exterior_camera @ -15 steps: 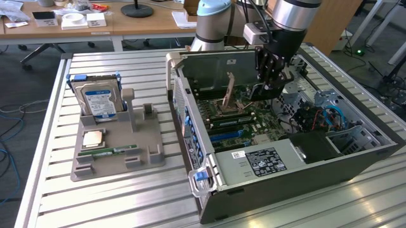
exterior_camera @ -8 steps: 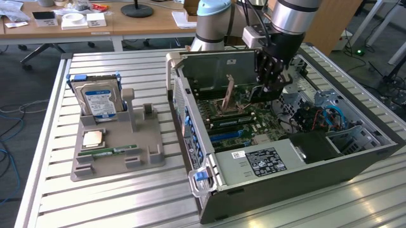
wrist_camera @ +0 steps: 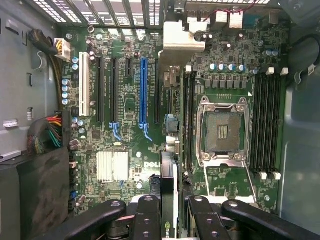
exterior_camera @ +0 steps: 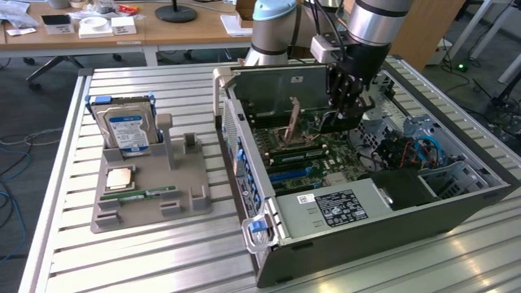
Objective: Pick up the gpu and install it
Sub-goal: 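Insert the gpu into the slot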
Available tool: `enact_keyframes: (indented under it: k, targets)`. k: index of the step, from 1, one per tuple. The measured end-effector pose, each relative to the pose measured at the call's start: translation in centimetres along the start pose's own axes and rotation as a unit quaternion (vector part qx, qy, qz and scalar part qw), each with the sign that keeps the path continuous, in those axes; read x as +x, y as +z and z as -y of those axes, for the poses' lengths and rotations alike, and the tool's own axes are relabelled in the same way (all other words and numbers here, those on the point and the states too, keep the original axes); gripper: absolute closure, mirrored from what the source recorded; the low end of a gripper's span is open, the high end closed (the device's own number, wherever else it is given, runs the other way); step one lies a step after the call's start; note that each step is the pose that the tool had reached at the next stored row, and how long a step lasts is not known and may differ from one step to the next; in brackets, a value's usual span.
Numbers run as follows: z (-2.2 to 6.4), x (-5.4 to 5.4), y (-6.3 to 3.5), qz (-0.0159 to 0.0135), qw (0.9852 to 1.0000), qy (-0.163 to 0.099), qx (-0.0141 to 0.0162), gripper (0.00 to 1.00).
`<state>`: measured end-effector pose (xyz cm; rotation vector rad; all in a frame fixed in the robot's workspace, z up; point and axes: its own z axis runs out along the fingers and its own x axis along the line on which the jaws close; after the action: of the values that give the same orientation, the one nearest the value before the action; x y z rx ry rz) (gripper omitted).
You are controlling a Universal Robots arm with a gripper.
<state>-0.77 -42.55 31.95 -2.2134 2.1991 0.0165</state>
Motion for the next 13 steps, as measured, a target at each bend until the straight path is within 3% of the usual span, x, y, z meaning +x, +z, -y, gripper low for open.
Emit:
enact_keyframes:
  k: [13]
  targets:
    - [-0.57,0.58,0.02,0.0001,1.0,0.002,0.0002,0.74]
